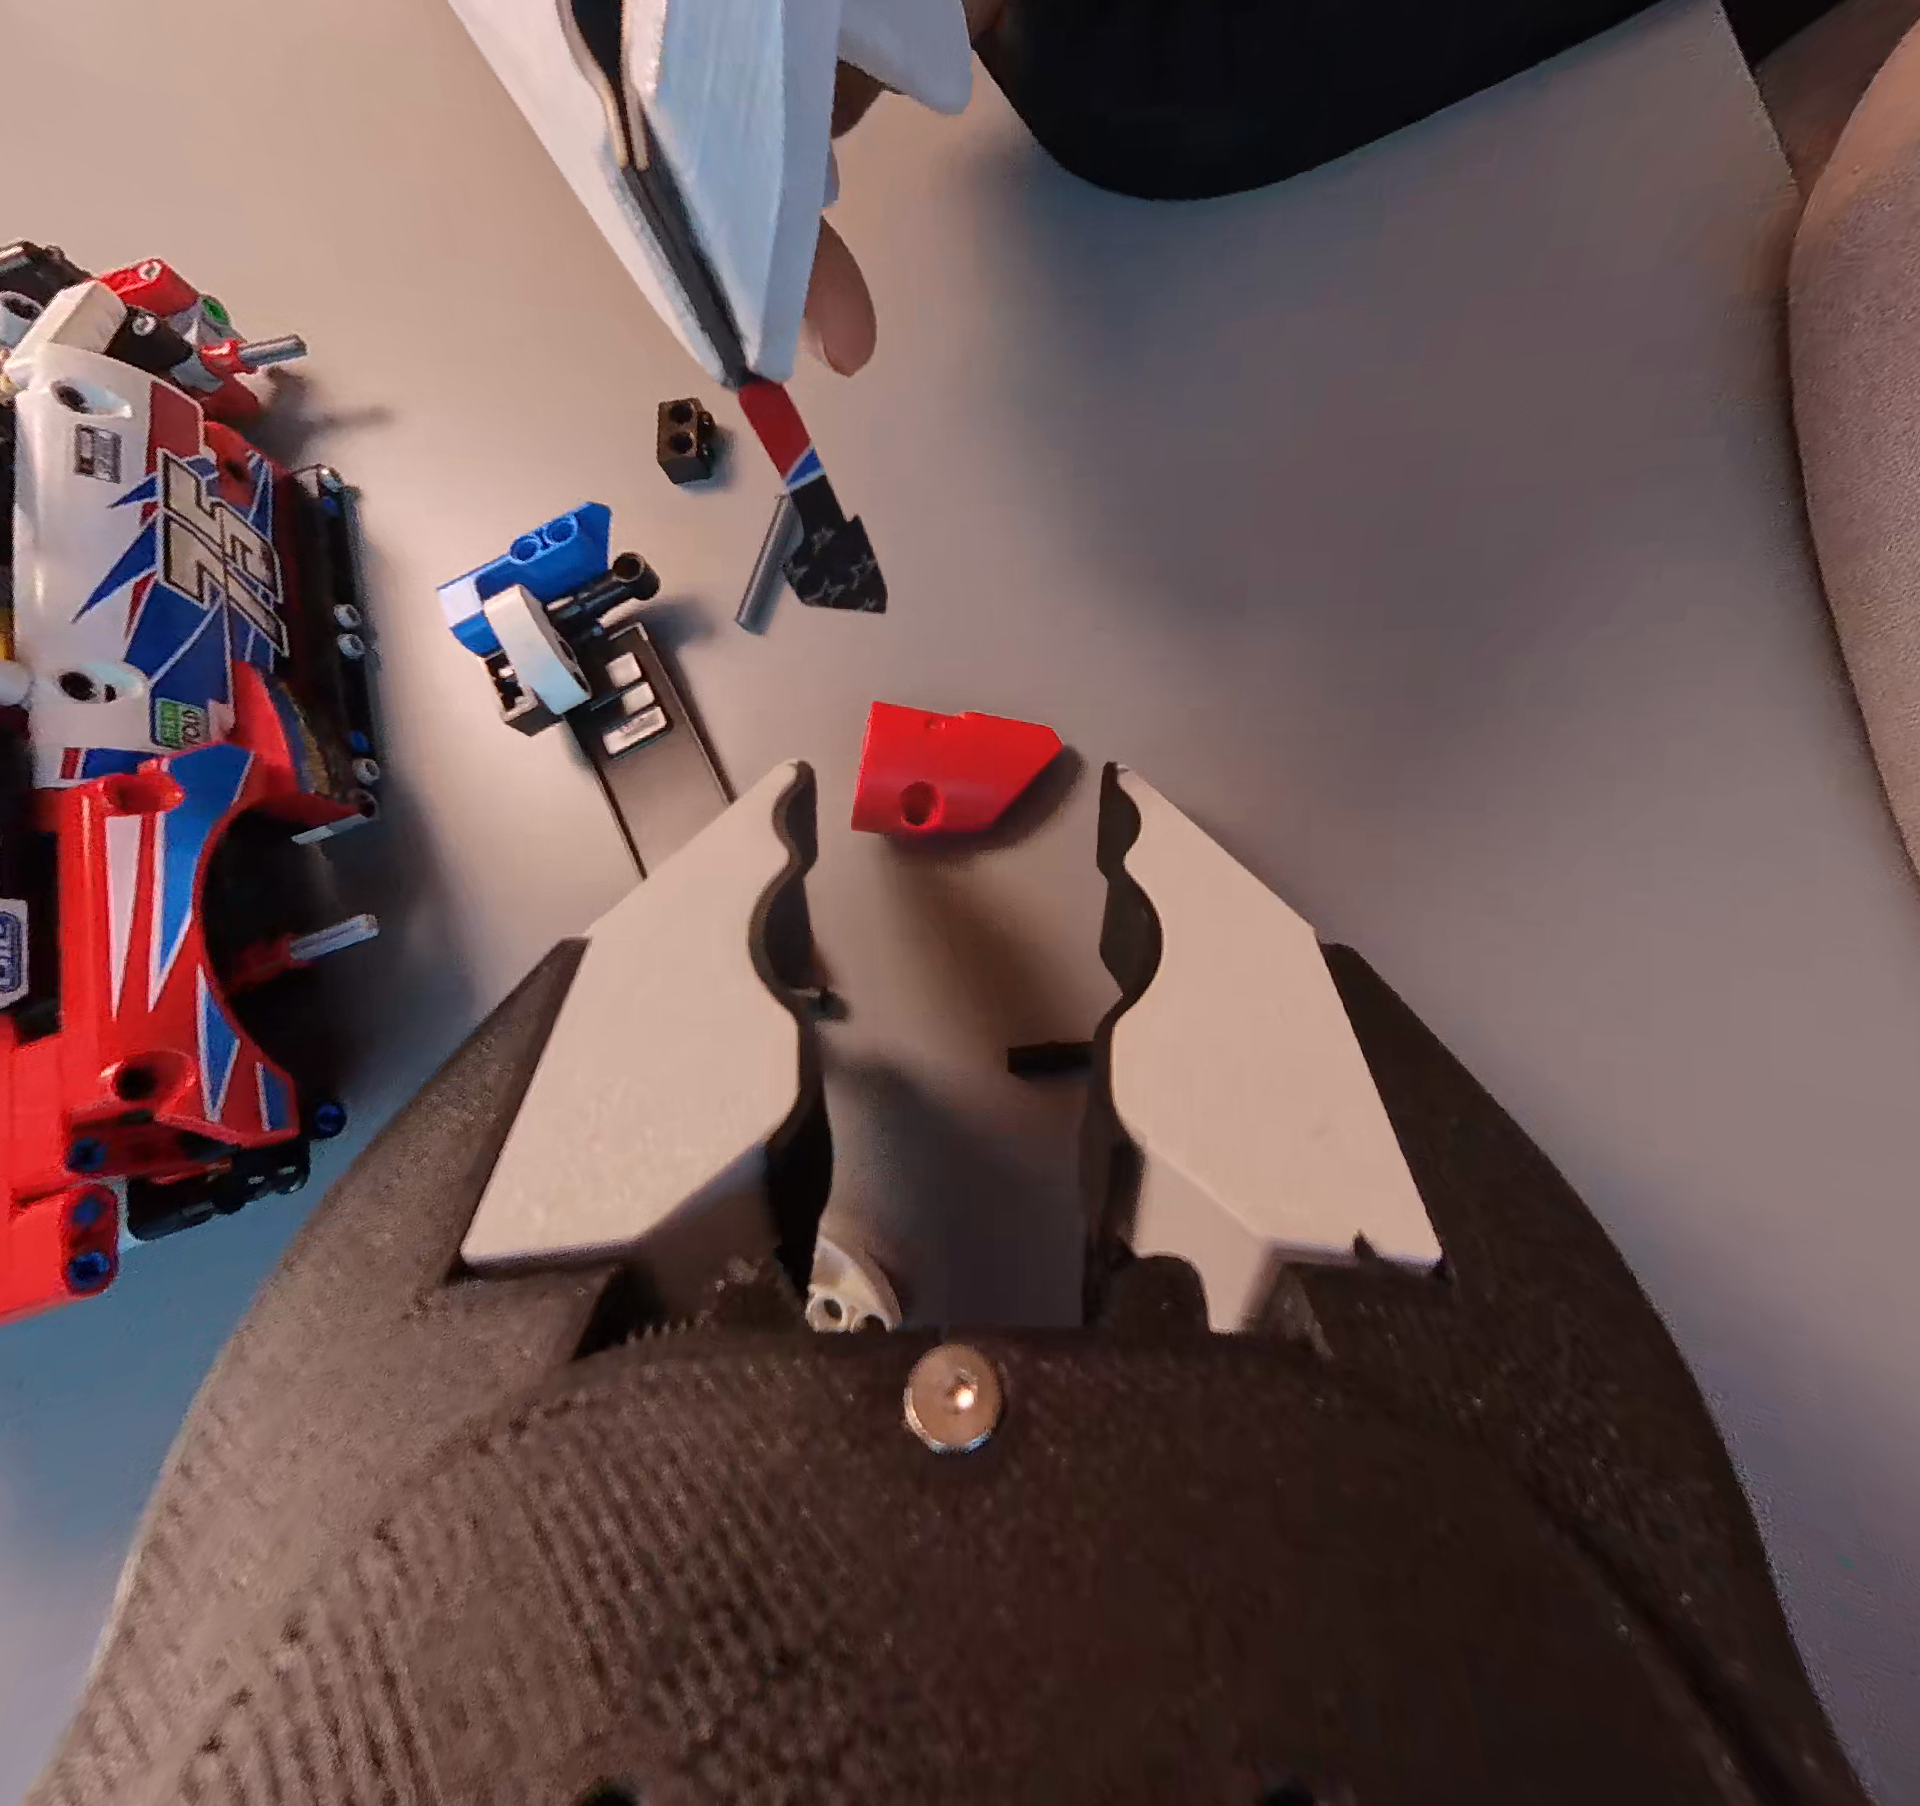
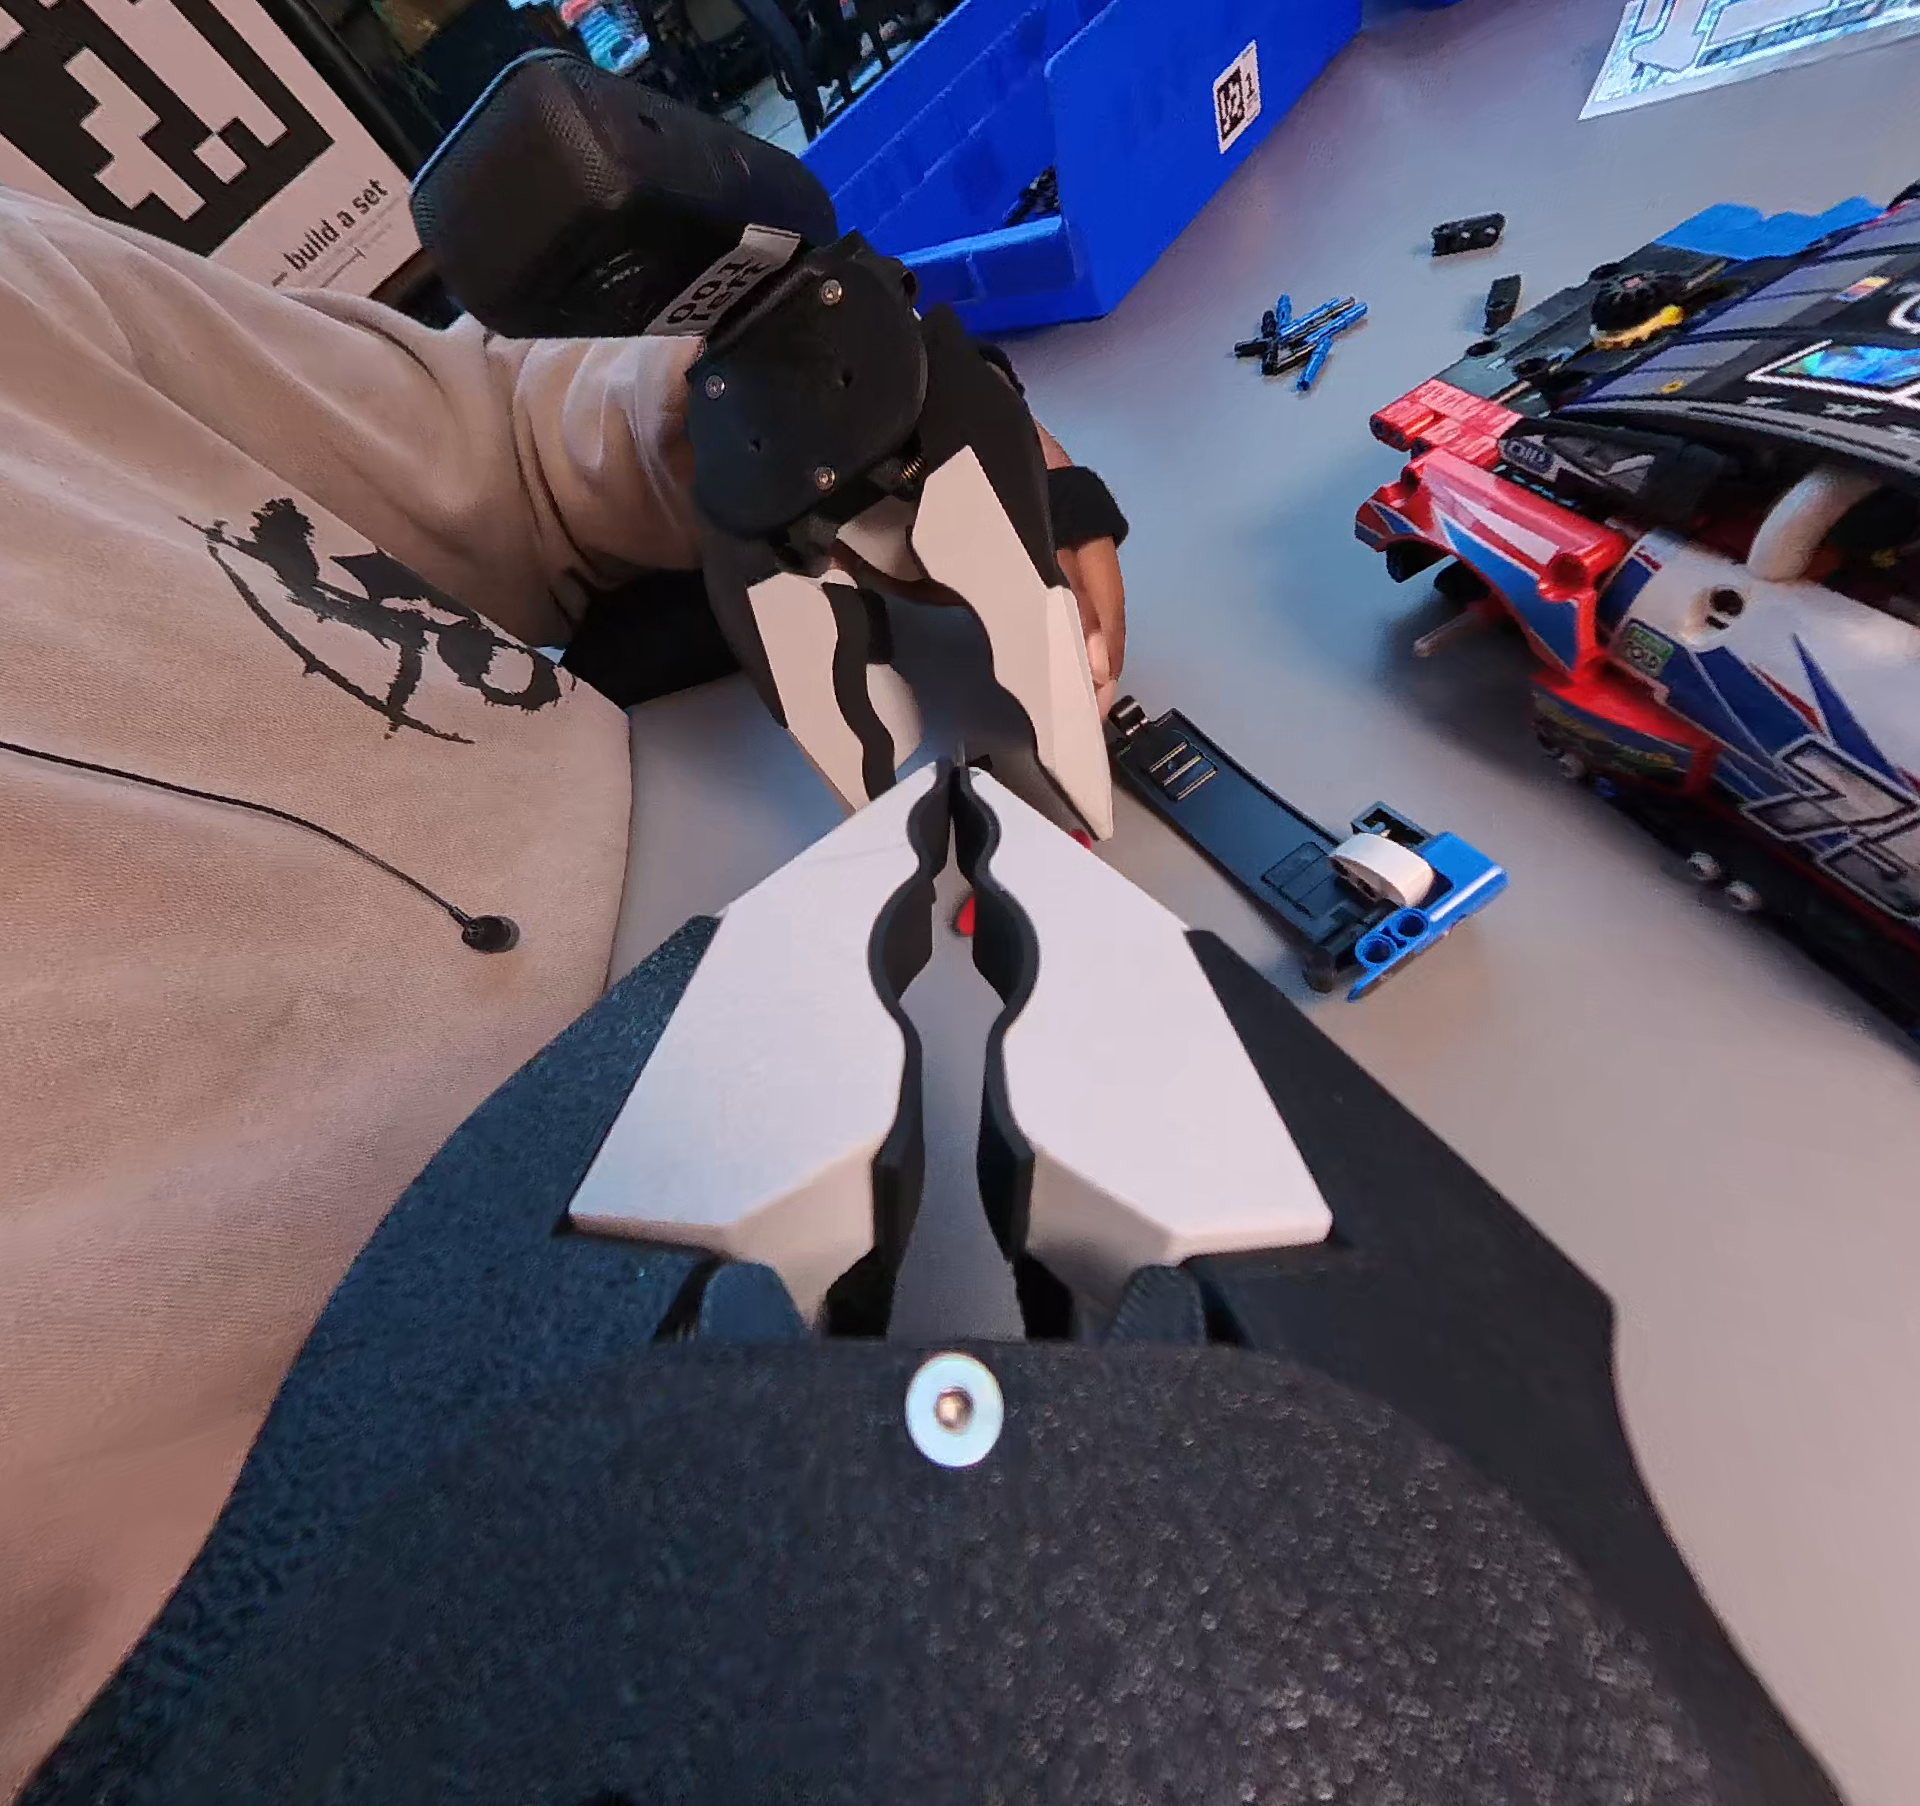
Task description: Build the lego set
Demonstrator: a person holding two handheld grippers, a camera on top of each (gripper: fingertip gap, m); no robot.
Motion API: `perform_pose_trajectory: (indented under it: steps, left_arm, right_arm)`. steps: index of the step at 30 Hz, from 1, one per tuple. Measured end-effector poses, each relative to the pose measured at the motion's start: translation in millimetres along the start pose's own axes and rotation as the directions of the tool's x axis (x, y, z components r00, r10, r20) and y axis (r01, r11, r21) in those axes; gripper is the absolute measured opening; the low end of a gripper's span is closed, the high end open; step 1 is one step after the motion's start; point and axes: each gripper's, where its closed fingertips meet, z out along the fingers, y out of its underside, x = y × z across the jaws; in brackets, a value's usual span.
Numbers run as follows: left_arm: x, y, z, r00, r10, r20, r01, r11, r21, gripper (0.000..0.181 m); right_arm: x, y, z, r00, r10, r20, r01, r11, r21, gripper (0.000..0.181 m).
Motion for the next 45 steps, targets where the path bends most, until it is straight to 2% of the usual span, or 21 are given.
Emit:
perform_pose_trajectory:
  steps: [7, 12, 27, 36, 40, 45]
  left_arm:
    - [10, -2, 5, 0.999, 0.03, -0.042, -0.029, 0.999, 0.038, 0.027]
    - [19, -4, 5, 0.995, 0.06, -0.081, -0.054, 0.996, 0.069, 0.026]
    - [34, -3, 0, 0.981, 0.105, -0.16, -0.09, 0.991, 0.1, 0.026]
    - [34, -3, 0, 0.98, 0.109, -0.168, -0.093, 0.99, 0.102, 0.026]
    - [32, -2, 0, 0.982, 0.106, -0.155, -0.091, 0.991, 0.101, 0.026]
    - [28, -2, -1, 0.987, 0.096, -0.129, -0.083, 0.991, 0.108, 0.026]
  right_arm:
    - [-6, 14, 9, 0.993, 0.092, 0.069, -0.088, 0.994, -0.068, 0.0]
    - [-11, 24, 15, 0.984, 0.134, 0.115, -0.12, 0.986, -0.118, 0.0]
    - [-28, 28, 16, 0.961, 0.161, 0.223, -0.132, 0.981, -0.141, 0.0]
    - [-36, 15, 11, 0.956, 0.057, 0.286, -0.025, 0.993, -0.114, 0.0]
    - [-39, 7, 6, 0.947, -0.004, 0.32, 0.061, 0.984, -0.168, 0.0]
    - [-55, -2, 2, 0.897, -0.019, 0.442, 0.118, 0.973, -0.199, 0.0]
